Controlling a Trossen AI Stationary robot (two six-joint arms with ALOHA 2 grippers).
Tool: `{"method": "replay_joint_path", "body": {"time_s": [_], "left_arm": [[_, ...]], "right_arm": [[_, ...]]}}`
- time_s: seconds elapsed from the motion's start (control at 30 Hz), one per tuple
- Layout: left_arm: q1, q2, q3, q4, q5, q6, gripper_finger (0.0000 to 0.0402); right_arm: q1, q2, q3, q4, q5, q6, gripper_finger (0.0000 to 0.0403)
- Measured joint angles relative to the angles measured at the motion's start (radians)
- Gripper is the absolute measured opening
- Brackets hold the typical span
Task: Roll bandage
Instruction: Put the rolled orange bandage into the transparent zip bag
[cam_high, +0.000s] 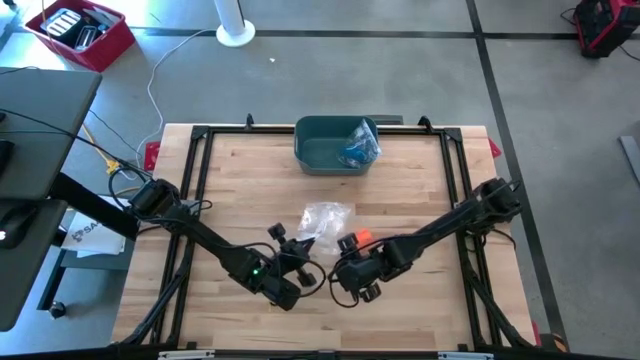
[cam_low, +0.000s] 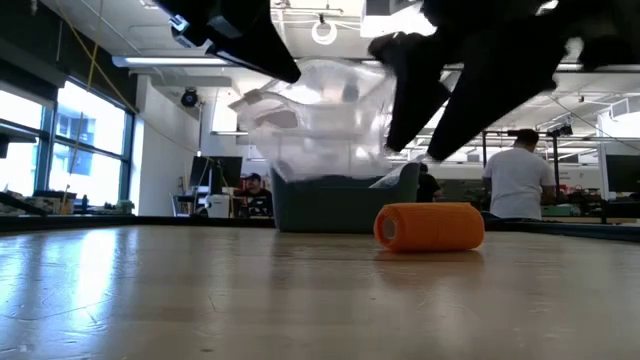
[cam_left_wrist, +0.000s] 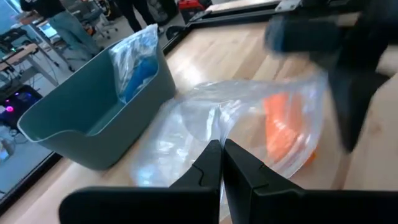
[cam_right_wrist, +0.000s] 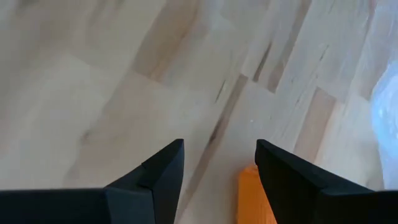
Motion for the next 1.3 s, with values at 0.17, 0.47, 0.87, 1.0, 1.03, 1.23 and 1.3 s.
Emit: {"method": "replay_joint_path", "body": {"time_s": [0.17, 0.47, 0.87, 1.0, 1.03, 1.23, 1.3], "left_arm": [[0.0, 0.0, 0.0, -0.087, 0.005, -0.051, 0.0], [0.003, 0.001, 0.0, -0.275, 0.073, -0.25, 0.0], [0.041, 0.001, 0.0, -0.287, 0.189, -0.282, 0.0], [0.064, 0.002, 0.0, -0.282, 0.212, -0.292, 0.0], [0.069, 0.002, 0.0, -0.283, 0.214, -0.294, 0.0], [0.095, 0.002, 0.0, -0.284, 0.255, -0.288, 0.0001], [0.099, 0.002, 0.0, -0.28, 0.269, -0.288, 0.0001]], "right_arm": [[0.041, -0.109, -0.031, 0.015, -0.075, 0.092, 0.0192], [0.089, -0.426, -0.517, 0.336, -0.007, 0.283, 0.0192], [-0.179, -0.502, -1.056, 0.957, 0.013, 0.324, 0.0192], [-0.237, -0.417, -1.104, 1.147, -0.036, 0.325, 0.0198], [-0.248, -0.391, -1.103, 1.152, -0.046, 0.325, 0.0202], [-0.285, -0.228, -1.067, 1.242, -0.118, 0.32, 0.0245], [-0.279, -0.177, -1.06, 1.308, -0.116, 0.32, 0.026]]}}
